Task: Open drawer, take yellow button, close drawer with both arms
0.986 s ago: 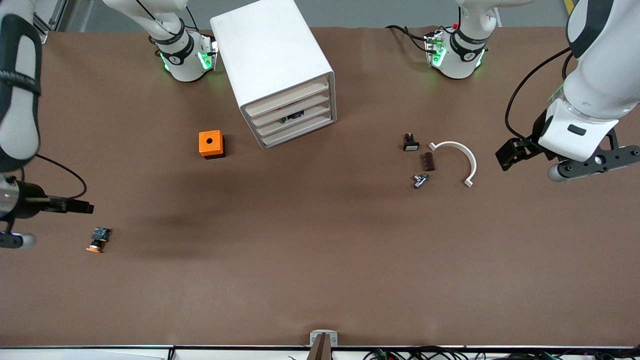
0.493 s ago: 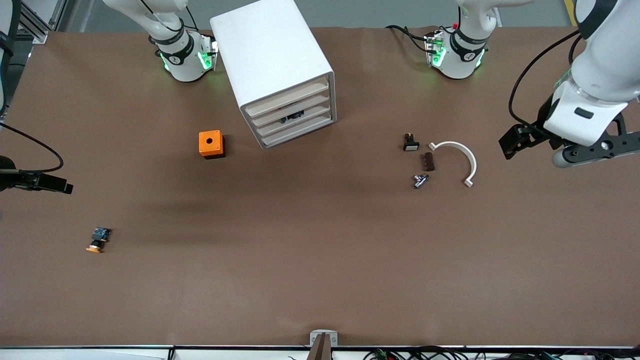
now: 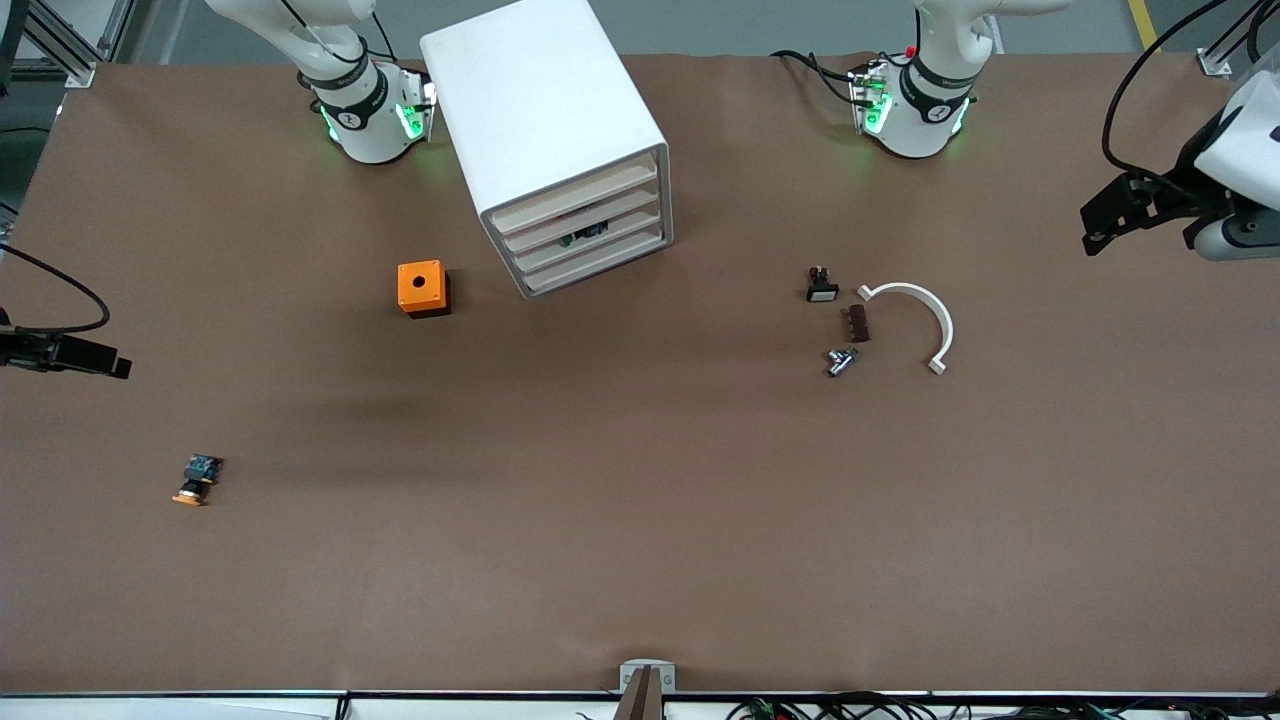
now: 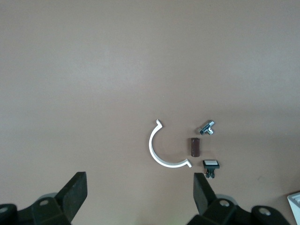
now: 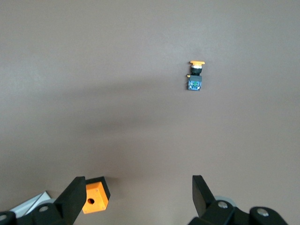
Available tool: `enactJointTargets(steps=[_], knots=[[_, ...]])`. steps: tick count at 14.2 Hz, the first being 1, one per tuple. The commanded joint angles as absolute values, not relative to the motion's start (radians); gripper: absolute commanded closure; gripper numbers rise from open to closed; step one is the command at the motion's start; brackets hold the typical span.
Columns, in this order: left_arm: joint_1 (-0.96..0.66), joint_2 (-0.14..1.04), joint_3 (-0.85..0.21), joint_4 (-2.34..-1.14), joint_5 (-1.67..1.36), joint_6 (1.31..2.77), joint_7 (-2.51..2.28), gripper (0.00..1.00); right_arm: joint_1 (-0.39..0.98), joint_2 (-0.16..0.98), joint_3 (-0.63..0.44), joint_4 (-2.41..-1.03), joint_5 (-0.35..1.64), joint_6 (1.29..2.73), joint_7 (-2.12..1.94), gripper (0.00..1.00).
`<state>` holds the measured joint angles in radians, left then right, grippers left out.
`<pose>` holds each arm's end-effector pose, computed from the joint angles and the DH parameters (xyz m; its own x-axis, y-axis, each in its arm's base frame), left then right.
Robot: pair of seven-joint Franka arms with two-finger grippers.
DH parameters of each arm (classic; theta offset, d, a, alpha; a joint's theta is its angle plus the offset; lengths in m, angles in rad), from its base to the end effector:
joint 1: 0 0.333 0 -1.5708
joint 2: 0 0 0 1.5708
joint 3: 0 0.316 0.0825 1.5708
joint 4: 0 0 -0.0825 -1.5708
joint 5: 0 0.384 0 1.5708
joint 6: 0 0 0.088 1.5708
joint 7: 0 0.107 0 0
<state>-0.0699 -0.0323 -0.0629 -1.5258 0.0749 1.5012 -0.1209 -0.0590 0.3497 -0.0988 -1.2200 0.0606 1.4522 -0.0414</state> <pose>0.5339 -0.0634 0.6574 0.9998 -0.0070 0.0170 -0.0057 -0.9972 -0.0751 0.6390 -0.0826 0.5688 0.9878 -0.1060 -0.1144 -0.1103 -0.9934 -0.0316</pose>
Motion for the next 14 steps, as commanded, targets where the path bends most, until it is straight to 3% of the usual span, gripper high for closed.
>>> enactJointTargets(steps=[1, 8, 14], knots=[[-0.086, -0.077, -0.035, -1.571, 0.040, 1.499, -0.058, 0.00, -0.067, 0.344, -0.094, -1.151, 0.054, 1.393, -0.049, 0.00], [-0.086, -0.087, -0.037, -1.598, 0.040, 1.496, -0.058, 0.00, -0.061, 0.255, -0.087, -1.186, 0.049, 1.264, -0.041, 0.00], [-0.084, -0.084, -0.038, -1.603, 0.040, 1.525, -0.058, 0.00, -0.048, 0.033, -0.084, -1.509, 0.038, 1.406, -0.038, 0.00]])
